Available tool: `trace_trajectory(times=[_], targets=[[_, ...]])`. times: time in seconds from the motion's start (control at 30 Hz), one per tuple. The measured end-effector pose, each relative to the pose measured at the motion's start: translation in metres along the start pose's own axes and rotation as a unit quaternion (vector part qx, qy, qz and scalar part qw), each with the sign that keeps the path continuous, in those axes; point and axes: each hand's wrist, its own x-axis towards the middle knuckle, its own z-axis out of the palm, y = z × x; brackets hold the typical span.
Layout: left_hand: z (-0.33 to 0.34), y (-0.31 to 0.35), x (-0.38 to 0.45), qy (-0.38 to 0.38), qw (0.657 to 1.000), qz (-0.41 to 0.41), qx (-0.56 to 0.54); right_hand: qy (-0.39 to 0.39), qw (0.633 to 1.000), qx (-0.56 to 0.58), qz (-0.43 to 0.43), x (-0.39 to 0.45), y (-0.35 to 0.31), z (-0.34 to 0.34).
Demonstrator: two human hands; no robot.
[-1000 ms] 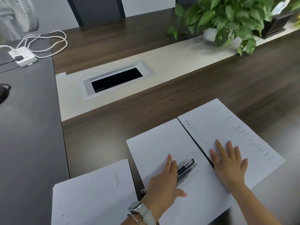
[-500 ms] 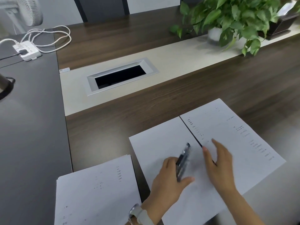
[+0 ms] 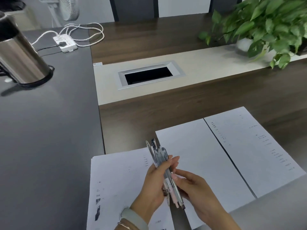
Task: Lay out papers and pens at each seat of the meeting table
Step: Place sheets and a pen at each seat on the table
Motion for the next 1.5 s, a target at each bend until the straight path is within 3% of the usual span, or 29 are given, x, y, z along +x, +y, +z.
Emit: trace_trajectory(times=[0.1, 0.2, 0.33, 0.43, 0.6, 0.8, 0.9, 1.03, 1.2, 1.5], targets=[[-0.011, -0.001, -0.004, 0.033, 0.999, 0.02, 0.038, 0.05, 0.998, -0.015, -0.025, -0.004, 0.008, 0.011], [-0.018, 0.0, -0.007, 0.075, 0.997, 0.028, 0.009, 0.132, 0.985, -0.078, -0.075, -0.004, 0.011, 0.016], [-0.041, 0.007, -0.011, 0.131, 0.99, 0.037, -0.044, 0.228, 0.923, -0.267, -0.155, 0.018, 0.017, 0.007], [-0.064, 0.015, -0.017, 0.169, 0.983, 0.052, -0.045, 0.245, 0.893, -0.328, -0.186, 0.038, 0.025, 0.002], [-0.098, 0.022, -0.023, 0.217, 0.973, 0.073, 0.028, 0.246, 0.878, -0.351, -0.213, 0.054, 0.04, 0.003], [-0.118, 0.022, -0.03, 0.256, 0.954, 0.1, 0.117, 0.284, 0.799, -0.472, -0.244, 0.048, 0.054, 0.008], [-0.125, 0.024, -0.038, 0.268, 0.936, 0.127, 0.189, 0.242, 0.84, -0.418, -0.247, 0.028, 0.056, 0.02], [-0.141, 0.029, -0.053, 0.286, 0.9, 0.159, 0.287, 0.177, 0.907, -0.352, -0.147, 0.004, 0.072, 0.041], [-0.176, 0.023, -0.064, 0.313, 0.855, 0.178, 0.373, 0.196, 0.92, -0.339, -0.023, -0.01, 0.076, 0.048], [-0.181, 0.015, -0.077, 0.302, 0.876, 0.141, 0.35, 0.143, 0.953, -0.265, 0.017, -0.008, 0.082, 0.066]])
